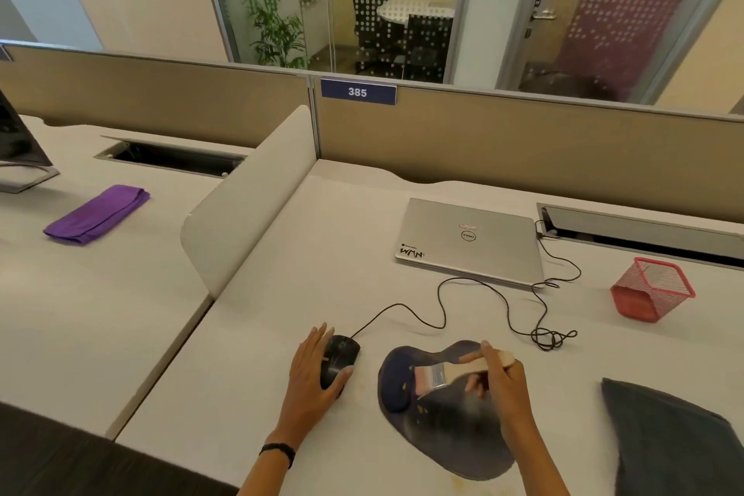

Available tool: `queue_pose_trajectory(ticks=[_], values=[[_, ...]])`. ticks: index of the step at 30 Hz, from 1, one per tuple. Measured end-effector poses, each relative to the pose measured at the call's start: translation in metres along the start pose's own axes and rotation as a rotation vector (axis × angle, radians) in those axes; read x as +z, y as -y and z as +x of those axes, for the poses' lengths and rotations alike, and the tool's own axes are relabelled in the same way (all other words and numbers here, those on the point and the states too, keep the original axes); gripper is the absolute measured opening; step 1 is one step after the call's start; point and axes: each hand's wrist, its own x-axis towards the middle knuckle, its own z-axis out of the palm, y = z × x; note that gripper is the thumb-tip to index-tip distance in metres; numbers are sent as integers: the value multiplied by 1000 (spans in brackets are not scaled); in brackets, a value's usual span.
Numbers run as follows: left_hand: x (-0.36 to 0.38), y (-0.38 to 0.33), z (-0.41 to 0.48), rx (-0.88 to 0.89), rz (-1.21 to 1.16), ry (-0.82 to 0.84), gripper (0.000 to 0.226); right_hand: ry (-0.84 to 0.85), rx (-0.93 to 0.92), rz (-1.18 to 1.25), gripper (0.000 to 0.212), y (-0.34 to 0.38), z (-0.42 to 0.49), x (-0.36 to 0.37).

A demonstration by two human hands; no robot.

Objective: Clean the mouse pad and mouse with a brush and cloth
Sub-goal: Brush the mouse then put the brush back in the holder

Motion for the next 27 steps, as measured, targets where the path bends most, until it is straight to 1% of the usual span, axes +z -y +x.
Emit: queue_pose_trajectory(ticks=[3, 5, 7, 12, 15, 17, 20, 24, 27], values=[[18, -28, 16, 88, -5, -28, 73, -50, 28, -15, 43, -5, 0, -18], [32, -44, 26, 137, 36, -6, 68, -63, 53, -38, 45, -12, 2, -30], [45, -60, 35, 185, 80, 35, 63, -116, 117, -10, 42, -18, 5, -42], [77, -105, 56, 316, 133, 174, 56, -152, 51, 22, 46, -25, -7, -73], [99, -131, 65, 379, 159, 231, 60, -145, 103, 89, 46, -19, -4, -92], [114, -146, 70, 420, 192, 280, 63, -177, 124, 131, 44, -20, -1, -103], [136, -165, 74, 442, 234, 360, 61, -312, 73, 111, 45, -30, -1, -117], [162, -182, 77, 477, 284, 452, 70, -356, 69, 114, 46, -34, 3, -135], [181, -189, 79, 514, 287, 484, 78, -376, 34, 133, 46, -30, 4, -148]])
